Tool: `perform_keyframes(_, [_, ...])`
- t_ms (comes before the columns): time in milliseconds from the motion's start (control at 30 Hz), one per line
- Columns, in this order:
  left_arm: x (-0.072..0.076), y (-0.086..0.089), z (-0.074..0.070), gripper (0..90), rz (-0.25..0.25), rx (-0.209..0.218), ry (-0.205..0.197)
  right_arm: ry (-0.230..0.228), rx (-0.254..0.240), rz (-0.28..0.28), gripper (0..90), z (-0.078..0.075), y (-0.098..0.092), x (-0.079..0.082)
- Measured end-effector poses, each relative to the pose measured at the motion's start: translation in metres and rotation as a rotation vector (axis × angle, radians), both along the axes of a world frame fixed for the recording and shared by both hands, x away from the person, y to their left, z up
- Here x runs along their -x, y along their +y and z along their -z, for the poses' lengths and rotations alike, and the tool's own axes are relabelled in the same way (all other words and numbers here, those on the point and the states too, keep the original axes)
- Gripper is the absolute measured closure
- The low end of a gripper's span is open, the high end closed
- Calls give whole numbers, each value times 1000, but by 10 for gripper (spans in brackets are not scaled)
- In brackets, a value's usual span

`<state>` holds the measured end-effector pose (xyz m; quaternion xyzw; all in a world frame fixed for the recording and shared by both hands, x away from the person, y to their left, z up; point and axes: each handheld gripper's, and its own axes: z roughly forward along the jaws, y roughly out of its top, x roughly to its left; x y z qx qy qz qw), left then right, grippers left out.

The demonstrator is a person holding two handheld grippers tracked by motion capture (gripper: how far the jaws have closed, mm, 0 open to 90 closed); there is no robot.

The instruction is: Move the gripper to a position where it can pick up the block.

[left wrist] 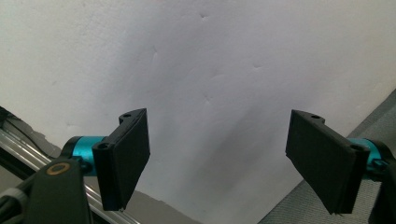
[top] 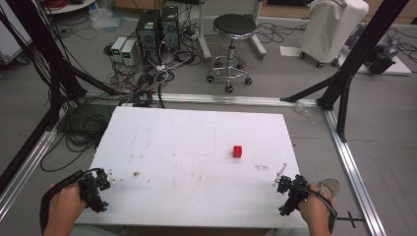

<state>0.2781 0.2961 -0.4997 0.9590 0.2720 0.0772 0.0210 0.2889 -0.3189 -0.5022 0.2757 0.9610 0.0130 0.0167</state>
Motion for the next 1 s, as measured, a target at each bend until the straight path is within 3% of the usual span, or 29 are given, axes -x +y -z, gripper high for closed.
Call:
perform_keyframes(300, [1,1,0,220,-5,6,-7,-10,-9,-2,68,0,-12,-7])
perform_keyframes(467, [0,1,0,220,-1,8,-9,-29,-15,-52,68,-5,-19,-17])
perform_keyframes(567, [0,0,0,220,2,9,-2,-46,-14,-84,68,-10,-23,-31])
perform_keyframes(733, [0,1,0,220,-1,13,-11,-40,-18,-123,68,-14,-24,-45])
perform_keyframes(767, [0,1,0,220,0,13,-15,-36,-19,-151,68,-17,-23,-53])
perform_keyframes(1000, [0,0,2,220,1,18,-8,-54,0,-139,69,-31,-27,-78])
